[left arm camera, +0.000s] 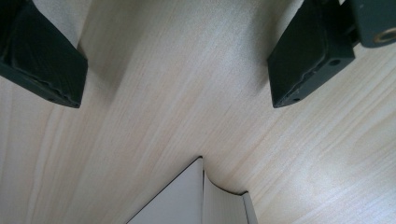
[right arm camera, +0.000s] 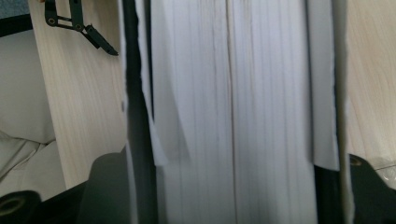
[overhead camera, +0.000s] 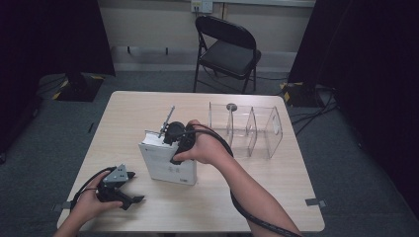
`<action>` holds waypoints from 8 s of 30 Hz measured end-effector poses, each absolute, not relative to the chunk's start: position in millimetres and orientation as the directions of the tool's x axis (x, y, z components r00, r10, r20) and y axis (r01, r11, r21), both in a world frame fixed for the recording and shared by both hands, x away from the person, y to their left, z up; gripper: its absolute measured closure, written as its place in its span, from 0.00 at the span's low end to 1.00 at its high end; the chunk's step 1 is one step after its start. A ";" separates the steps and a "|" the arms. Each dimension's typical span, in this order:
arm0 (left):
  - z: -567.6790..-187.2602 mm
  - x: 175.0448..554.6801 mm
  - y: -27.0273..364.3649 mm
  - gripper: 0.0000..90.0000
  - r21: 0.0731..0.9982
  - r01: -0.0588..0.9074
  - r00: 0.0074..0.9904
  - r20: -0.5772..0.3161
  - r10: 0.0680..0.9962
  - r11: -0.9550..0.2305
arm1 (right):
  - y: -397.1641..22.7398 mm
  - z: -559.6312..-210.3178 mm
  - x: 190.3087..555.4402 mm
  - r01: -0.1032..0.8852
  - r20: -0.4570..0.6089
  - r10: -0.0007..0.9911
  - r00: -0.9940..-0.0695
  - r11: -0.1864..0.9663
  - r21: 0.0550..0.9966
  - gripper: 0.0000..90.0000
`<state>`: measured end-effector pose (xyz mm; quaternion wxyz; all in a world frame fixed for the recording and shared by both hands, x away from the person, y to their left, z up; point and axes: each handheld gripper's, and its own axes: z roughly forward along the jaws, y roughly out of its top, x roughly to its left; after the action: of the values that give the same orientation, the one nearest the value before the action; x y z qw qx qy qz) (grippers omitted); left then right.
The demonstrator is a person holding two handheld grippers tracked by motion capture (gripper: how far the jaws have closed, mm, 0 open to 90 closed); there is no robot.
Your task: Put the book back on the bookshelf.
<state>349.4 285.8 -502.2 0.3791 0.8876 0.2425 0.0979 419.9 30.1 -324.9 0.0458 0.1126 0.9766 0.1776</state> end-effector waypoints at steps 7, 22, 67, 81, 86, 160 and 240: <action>-502.3 349.5 285.8 0.05 0.720 0.355 0.864 -0.009 0.504 -0.596 | 30.0 -325.6 419.9 0.205 -0.054 0.241 -0.969 0.907 0.368 0.48; -502.5 349.8 285.3 0.04 0.722 0.356 0.864 -0.011 0.504 -0.593 | 33.9 -324.4 420.3 0.202 -0.026 0.223 -0.974 0.921 0.332 0.56; -502.8 351.5 282.7 0.00 0.713 0.355 0.870 -0.014 0.493 -0.605 | -18.6 -300.9 406.1 0.288 0.025 0.296 -0.955 0.902 0.322 0.58; -502.8 351.5 282.7 0.00 0.713 0.355 0.870 -0.014 0.493 -0.605 | -43.9 -294.8 406.6 0.326 0.036 0.333 -0.942 0.890 0.319 0.58; -502.8 351.6 282.7 0.00 0.713 0.355 0.870 -0.014 0.493 -0.605 | -50.2 -294.3 406.7 0.335 0.033 0.343 -0.939 0.888 0.314 0.58; -502.8 351.5 282.7 0.00 0.713 0.355 0.870 -0.014 0.494 -0.605 | -165.2 -284.9 393.9 0.509 0.027 0.526 -0.850 0.806 0.304 0.58; -502.9 352.1 282.4 0.00 0.713 0.354 0.870 -0.014 0.492 -0.605 | -267.6 -285.7 382.8 0.750 0.027 0.777 -0.629 0.597 0.285 0.58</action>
<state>352.1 282.4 -502.9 0.3757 0.8911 0.2373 0.0920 382.8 -267.6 -285.7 0.0501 0.4279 0.8922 0.1355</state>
